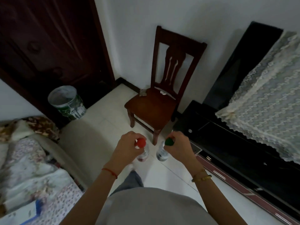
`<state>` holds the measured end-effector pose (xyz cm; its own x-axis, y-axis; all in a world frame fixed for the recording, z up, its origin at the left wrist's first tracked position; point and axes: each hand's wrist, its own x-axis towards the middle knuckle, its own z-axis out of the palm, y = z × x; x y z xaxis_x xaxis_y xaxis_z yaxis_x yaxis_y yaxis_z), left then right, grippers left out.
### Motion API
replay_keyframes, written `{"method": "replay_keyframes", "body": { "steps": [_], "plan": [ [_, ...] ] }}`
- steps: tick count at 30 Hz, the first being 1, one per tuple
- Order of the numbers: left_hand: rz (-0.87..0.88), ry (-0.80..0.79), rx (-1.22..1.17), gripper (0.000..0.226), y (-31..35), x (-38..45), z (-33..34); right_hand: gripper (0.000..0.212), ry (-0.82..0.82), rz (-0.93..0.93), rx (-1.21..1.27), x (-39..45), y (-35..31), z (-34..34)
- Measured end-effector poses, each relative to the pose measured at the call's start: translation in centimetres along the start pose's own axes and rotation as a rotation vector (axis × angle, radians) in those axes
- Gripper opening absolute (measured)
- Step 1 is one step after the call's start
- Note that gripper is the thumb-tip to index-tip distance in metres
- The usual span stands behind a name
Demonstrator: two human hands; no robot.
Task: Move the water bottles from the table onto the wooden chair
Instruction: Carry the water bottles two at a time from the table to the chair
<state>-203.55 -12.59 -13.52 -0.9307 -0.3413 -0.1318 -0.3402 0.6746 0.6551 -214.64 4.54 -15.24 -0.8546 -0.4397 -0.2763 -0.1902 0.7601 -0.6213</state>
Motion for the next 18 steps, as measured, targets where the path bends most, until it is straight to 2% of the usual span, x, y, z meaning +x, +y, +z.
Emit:
{"method": "replay_keyframes", "body": {
  "steps": [5, 10, 18],
  "plan": [
    [0.104, -0.060, 0.029, 0.032, -3.3, 10.8, -4.8, 0.024, 0.066, 0.027, 0.062, 9.1, -4.7, 0.4],
    [0.127, -0.161, 0.040, 0.037, -5.1, 20.3, -8.1, 0.024, 0.131, 0.099, 0.090, 16.5, -8.4, 0.6],
    [0.202, -0.226, 0.051, 0.037, -6.6, 33.9, -9.7, 0.025, 0.211, 0.126, 0.099, 28.0, -10.9, -0.7]
  ]
}}
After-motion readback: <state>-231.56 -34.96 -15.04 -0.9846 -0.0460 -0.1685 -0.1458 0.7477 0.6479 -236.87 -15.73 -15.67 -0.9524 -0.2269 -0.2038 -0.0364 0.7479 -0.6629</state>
